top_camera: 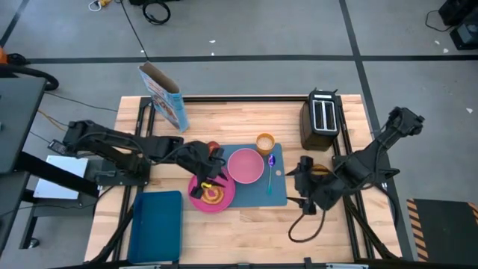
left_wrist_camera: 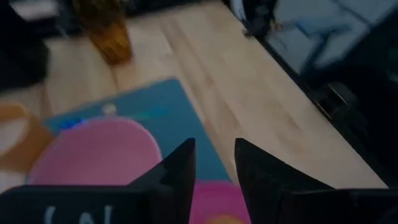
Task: Arrange a breakfast setting
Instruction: Pour the cereal from the blue cereal box into the pink bowl
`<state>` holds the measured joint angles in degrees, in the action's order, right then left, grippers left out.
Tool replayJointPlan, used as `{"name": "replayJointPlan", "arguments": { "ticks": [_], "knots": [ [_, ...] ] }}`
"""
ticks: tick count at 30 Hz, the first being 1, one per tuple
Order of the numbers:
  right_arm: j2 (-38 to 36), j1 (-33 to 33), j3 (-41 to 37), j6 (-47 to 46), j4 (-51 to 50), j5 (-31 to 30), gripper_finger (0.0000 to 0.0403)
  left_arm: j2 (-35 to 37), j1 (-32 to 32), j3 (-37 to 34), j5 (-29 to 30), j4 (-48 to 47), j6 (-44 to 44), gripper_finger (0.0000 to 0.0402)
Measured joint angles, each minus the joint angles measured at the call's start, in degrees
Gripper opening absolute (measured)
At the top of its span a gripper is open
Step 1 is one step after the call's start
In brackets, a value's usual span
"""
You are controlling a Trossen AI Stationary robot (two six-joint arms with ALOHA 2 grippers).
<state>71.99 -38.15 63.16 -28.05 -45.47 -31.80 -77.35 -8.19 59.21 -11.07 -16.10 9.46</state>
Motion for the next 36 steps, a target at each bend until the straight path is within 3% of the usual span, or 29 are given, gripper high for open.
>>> {"name": "replayJointPlan", "arguments": {
  "ticks": [7,11,16,19,23,26,32,36],
  "knots": [
    [0.11,10.3,-9.74,13.49,21.3,9.05,0.0368,6.67,0.02,-11.8,2.38,7.29,-3.47,0.0104],
    [-0.09,15.09,-11.87,18.12,25.09,4.43,0.0368,11.49,-0.34,-15.32,8.53,7.68,-5.37,0.0103],
    [-1.85,21.31,-10.92,18.7,21.08,-0.73,0.0368,16.62,-0.37,-17.38,15.52,6.67,-5.5,0.0103],
    [-1.92,23.49,-9.87,21.44,21.68,-0.15,0.0368,20.25,0.13,-17.46,24.81,4.32,-4.67,0.0103],
    [-1.92,25.48,-8.87,27.79,24.86,-0.4,0.0368,25.1,3.24,-17.42,44.79,5.53,-6.39,0.0103],
    [-1.92,27.04,-8.88,31.55,26.93,-0.39,0.0368,27.3,7.09,-16.37,52.64,2.71,-6.61,0.0106],
    [-1.92,31.1,-8.86,35.71,26.98,-0.15,0.0368,27.2,14.36,-7.93,52.96,1.15,-3.86,0.0173],
    [-1.92,33.47,-8.87,36.85,26.51,2.05,0.0368,24.79,23.71,1.15,55.21,-10.78,-9.57,0.0229]
  ]
}}
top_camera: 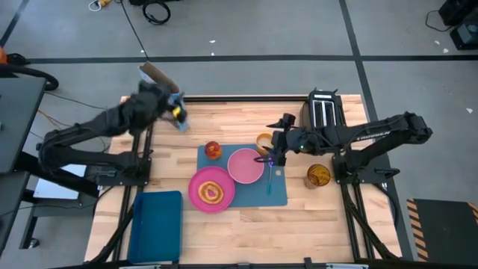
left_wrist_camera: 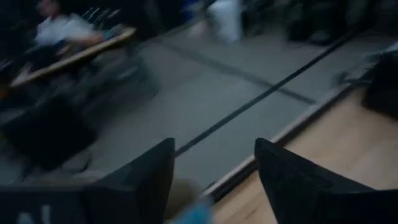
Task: Arrange a breakfast setting
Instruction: Pour the cereal from the blue cereal box into the pink bowl
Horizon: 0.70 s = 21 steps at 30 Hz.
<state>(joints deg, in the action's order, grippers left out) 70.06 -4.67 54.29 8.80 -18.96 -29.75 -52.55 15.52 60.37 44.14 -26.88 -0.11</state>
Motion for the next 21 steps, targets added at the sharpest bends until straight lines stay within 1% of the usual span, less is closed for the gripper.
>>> {"name": "replayJointPlan", "arguments": {
  "ticks": [2,6,9,13,15,18,21],
  "knots": [
    [0.02,1.12,-0.01,0.45,0.0,1.8,0.0368,-1.56,4.4,4.07,-1.72,-4.59,-1.94,0.024],
    [0.02,2.72,0.0,1.64,-0.01,4.47,0.0368,-5.33,11.15,9.98,-10.5,-12.53,-6.14,0.0234],
    [0.02,3.99,-0.01,1.94,0.14,6.44,0.0368,-9.67,13.32,14.49,-13.51,-19.04,-6.41,0.0219],
    [0.04,5.65,-0.01,1.94,0.02,9.29,0.0368,-16.25,16.33,22.81,-18.72,-29.38,-6.56,0.0205],
    [0.04,6.3,-0.01,1.92,0.02,10.7,0.0368,-19.31,17.8,26.47,-19.87,-33.13,-6.76,0.0203],
    [0.04,7.11,-0.01,1.92,0.0,12.37,0.0368,-23.0,20.25,30.05,-20.83,-38.13,-6.84,0.0201],
    [0.04,7.55,-0.01,1.92,-0.03,13.53,0.0368,-25.13,22.1,30.81,-24.1,-41.73,-8.27,0.0201]
  ]
}}
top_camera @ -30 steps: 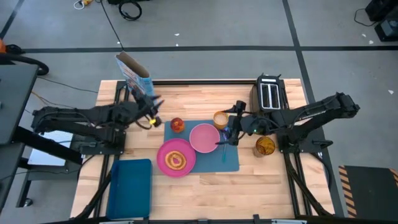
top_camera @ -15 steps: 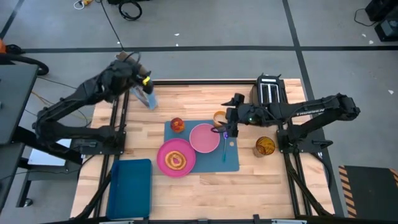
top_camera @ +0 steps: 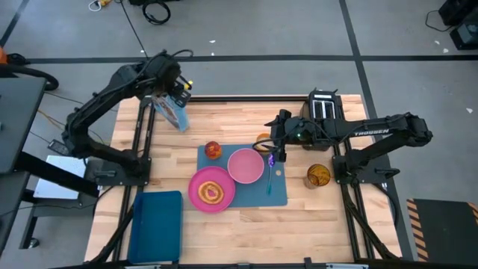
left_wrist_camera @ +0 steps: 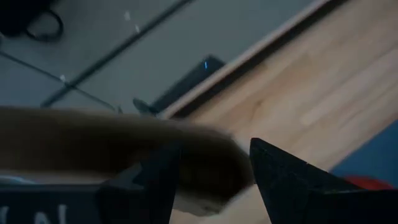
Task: Arrange a breakfast setting
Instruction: Pour the cereal from the blue cereal box into the pink bowl
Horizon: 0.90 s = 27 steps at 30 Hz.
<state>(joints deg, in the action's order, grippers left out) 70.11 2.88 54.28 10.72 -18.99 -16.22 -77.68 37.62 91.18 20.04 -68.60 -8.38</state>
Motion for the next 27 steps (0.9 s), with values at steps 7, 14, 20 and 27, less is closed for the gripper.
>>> {"name": "replayJointPlan", "arguments": {
  "ticks": [7,14,20,27],
  "knots": [
    [0.0,0.0,0.0,0.79,-0.47,0.51,0.0368,-1.81,-0.09,0.04,-0.93,-2.35,-2.67,0.0201],
    [0.0,0.0,0.0,2.6,-0.43,0.49,0.0368,-1.3,-2.2,-0.04,-1.85,-2.18,-1.18,0.0201],
    [0.0,0.0,0.0,2.8,-0.43,0.49,0.0368,0.92,-2.07,-0.07,-0.92,-0.67,0.33,0.0201],
    [0.0,0.0,0.0,2.69,-0.75,0.86,0.0368,1.63,-2.09,-0.07,-0.69,-0.8,-1.3,0.0201]
  ]
}}
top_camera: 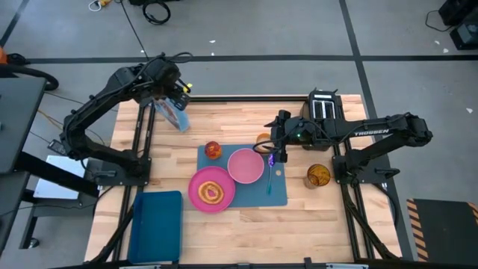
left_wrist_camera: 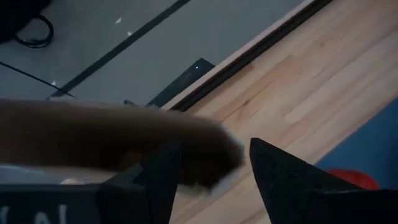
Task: Arrange a breakfast setting
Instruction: Pour the cereal from the blue cereal box into the pink bowl
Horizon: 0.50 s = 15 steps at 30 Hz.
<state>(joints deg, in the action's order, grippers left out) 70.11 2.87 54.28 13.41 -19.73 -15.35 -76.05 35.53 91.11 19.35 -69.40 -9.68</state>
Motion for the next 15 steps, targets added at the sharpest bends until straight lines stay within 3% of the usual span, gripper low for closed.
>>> {"name": "replayJointPlan", "arguments": {
  "ticks": [8,15],
  "knots": [
    [0.0,0.0,0.0,-0.85,-0.89,0.04,0.0368,-0.98,0.0,-0.24,-1.54,-3.16,-1.65,0.0201],
    [0.0,0.0,0.0,-1.44,-1.42,0.09,0.0368,-0.94,-0.17,-5.37,-4.56,-2.79,-0.14,0.0197]
  ]
}}
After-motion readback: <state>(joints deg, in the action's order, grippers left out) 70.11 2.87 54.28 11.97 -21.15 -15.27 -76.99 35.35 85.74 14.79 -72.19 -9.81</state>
